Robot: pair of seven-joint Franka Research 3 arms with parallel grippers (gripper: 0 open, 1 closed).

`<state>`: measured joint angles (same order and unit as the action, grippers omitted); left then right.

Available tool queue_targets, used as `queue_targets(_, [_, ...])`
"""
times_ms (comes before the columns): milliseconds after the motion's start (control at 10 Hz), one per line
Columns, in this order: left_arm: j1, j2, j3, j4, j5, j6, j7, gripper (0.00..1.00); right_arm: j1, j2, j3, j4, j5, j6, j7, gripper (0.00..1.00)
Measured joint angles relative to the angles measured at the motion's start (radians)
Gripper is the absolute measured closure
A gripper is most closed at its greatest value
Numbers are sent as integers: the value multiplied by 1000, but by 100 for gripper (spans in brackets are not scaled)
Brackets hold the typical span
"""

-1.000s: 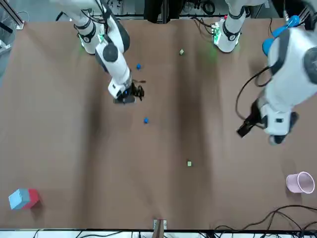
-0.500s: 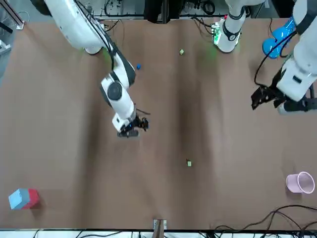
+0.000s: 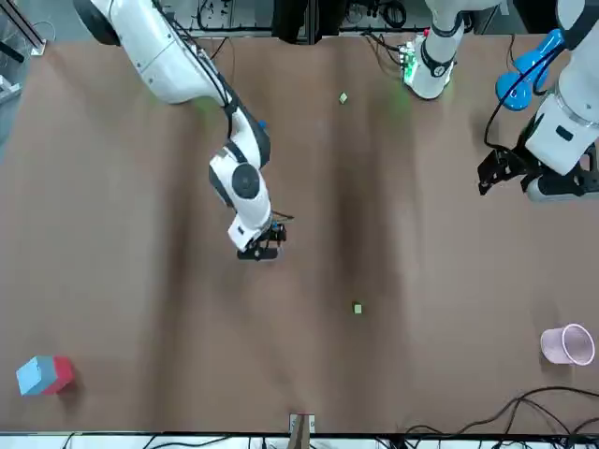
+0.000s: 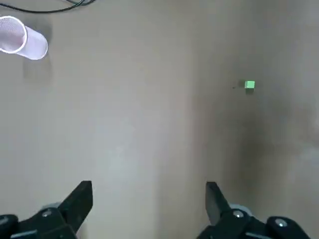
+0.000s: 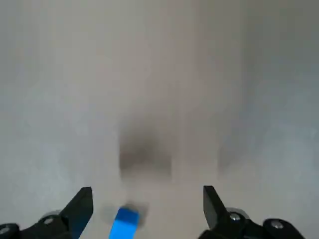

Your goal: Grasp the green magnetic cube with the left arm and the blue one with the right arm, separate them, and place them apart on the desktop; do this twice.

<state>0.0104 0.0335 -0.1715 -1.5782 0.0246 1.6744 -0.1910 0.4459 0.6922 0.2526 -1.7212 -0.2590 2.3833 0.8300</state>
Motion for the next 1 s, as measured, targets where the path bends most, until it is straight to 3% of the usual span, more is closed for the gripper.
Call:
queue_targets(300, [6, 17, 8, -7, 0, -1, 18, 0, 47, 0, -2, -29, 0, 0, 126, 8])
queue_targets(500, [20, 22, 10, -7, 0, -1, 21, 0, 41, -1, -13, -29, 4, 14, 147, 18])
queue_targets(800, [12, 23, 2, -5, -2, 0, 21, 0, 23, -1, -18, -29, 27, 63, 160, 70])
queue_targets(1000, [15, 27, 3, 2, -2, 0, 25, 0, 23, -1, -17, -29, 27, 66, 160, 98])
